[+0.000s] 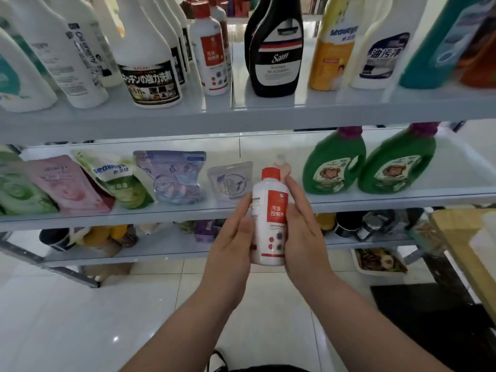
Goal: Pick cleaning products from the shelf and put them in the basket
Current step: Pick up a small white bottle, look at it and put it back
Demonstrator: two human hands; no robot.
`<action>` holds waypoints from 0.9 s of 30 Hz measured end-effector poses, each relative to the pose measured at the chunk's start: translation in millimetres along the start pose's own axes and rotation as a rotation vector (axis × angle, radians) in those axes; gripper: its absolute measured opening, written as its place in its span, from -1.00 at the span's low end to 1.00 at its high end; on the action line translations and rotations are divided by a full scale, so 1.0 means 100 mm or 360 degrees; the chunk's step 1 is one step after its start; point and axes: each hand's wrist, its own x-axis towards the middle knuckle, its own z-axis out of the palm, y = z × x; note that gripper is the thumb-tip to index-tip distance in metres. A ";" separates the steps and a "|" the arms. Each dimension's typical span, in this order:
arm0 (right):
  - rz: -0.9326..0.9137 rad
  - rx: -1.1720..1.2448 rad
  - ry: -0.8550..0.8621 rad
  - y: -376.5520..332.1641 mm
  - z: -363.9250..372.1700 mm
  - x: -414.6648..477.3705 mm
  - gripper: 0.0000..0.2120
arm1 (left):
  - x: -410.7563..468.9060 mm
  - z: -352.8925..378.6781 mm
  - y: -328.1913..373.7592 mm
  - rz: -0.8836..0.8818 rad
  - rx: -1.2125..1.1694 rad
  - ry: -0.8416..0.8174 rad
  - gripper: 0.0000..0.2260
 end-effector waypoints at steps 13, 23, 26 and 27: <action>0.0487 -0.0211 -0.0229 -0.30 -0.67 -0.13 -0.72 | -0.51 0.58 0.13 -0.0687 -0.0598 -0.0090 -0.70; 0.0596 -0.0053 -0.0490 -0.30 -0.96 -0.33 -0.70 | -0.86 0.74 -0.07 -0.0520 -0.0581 -0.0029 -0.52; 0.0449 -0.0388 -0.0732 -0.39 -0.97 -0.38 -0.60 | -0.89 0.73 -0.13 -0.0078 0.0240 0.0182 -0.37; 0.0394 -0.0451 -0.0756 -0.40 -0.97 -0.39 -0.57 | -0.90 0.72 -0.15 0.0069 0.0449 0.0208 -0.35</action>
